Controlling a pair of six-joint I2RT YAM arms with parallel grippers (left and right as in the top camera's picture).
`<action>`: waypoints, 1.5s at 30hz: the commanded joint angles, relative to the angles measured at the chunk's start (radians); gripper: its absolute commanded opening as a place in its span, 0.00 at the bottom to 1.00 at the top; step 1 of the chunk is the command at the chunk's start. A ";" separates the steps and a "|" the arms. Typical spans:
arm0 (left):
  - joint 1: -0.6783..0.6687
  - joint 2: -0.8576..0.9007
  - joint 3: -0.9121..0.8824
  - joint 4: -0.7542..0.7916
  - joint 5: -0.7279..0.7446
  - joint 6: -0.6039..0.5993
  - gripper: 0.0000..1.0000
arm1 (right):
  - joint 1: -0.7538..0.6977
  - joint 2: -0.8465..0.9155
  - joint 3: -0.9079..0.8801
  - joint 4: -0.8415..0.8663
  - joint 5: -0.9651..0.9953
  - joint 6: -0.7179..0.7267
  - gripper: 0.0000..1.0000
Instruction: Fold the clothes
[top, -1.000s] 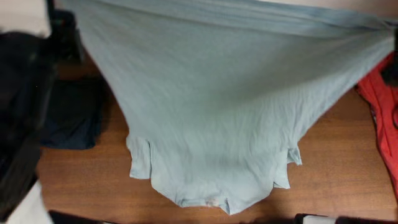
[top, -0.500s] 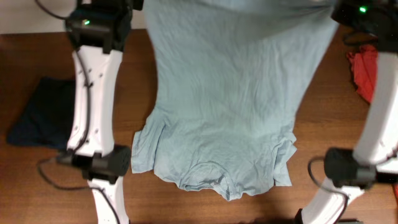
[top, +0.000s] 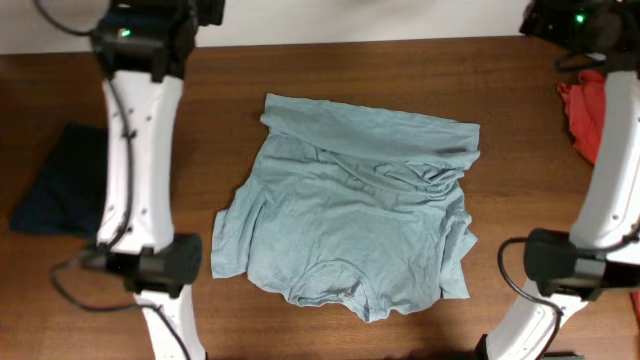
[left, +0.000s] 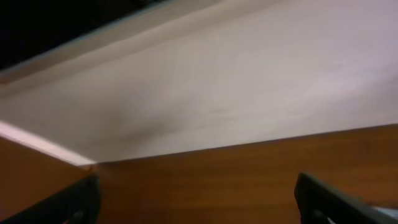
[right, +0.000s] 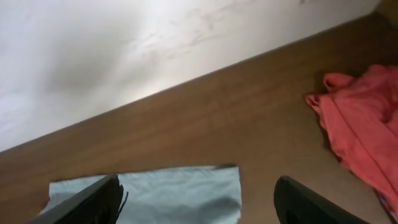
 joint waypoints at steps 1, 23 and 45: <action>0.005 -0.143 0.010 -0.101 0.037 -0.030 0.99 | 0.003 -0.062 0.014 -0.051 0.011 -0.013 0.83; 0.026 -0.083 -0.886 -0.285 0.434 -0.246 0.68 | 0.045 -0.009 -0.039 -0.291 -0.097 -0.093 0.82; 0.035 -0.079 -1.315 0.282 0.275 -0.190 0.01 | 0.045 -0.004 -0.084 -0.315 -0.097 -0.092 0.84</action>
